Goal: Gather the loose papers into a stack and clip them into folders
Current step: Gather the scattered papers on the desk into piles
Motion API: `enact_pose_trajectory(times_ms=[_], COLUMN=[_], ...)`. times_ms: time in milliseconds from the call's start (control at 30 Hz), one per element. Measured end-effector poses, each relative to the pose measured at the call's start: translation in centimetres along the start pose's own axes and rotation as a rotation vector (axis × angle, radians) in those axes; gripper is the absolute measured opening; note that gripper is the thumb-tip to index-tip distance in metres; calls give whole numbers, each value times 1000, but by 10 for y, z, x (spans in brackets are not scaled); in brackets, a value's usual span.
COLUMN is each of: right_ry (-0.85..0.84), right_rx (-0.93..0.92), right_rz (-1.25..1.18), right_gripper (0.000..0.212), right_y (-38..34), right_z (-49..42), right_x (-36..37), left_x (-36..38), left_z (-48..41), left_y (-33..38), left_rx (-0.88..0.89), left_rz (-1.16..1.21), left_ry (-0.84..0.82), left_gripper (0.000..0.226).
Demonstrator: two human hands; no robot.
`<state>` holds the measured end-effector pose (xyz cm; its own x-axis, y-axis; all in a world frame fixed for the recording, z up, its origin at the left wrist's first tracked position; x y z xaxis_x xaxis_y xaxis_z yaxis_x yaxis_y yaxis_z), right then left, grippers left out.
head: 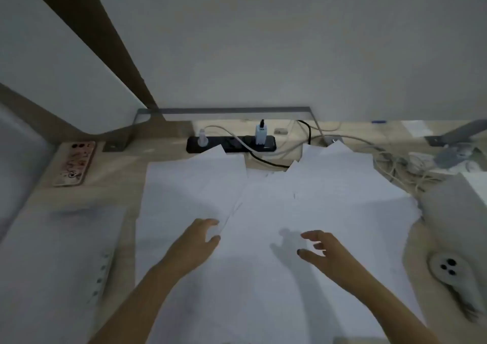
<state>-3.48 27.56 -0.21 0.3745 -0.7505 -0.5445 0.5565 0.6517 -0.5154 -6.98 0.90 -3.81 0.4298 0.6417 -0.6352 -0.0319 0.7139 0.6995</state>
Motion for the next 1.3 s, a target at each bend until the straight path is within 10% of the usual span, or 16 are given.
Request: enact_pose_trajectory(times_ms=[267, 533, 700, 933, 1300], right_ry=[174, 281, 110, 328, 396], right_rx=[192, 247, 344, 393, 229], right_rz=[272, 505, 248, -232, 167], right_gripper=[92, 71, 18, 32, 39], right_y=[29, 43, 63, 101, 98], right_z=[-50, -57, -51, -29, -76], right_x=[38, 42, 50, -2, -53], left_x=[40, 50, 28, 10, 91], left_z=[14, 9, -5, -27, 5], left_y=[-61, -65, -44, -16, -13], left_rx=[-275, -240, -116, -128, -344], left_rz=[-4, -21, 305, 807, 813], left_ry=[111, 5, 58, 218, 229], left_gripper=[61, 28, 12, 19, 60])
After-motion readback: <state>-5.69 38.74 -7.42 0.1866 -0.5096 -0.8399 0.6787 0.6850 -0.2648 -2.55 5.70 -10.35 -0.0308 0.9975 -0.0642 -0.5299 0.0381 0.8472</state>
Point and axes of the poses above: each hand's wrist, its own z-axis away from the middle knuckle, its own x-axis out of the palm, y = z × x, the point moved 8 cm from there along -z, towards the middle knuckle, and after that the axes turned 13 degrees about x, right-handed, at the moved point
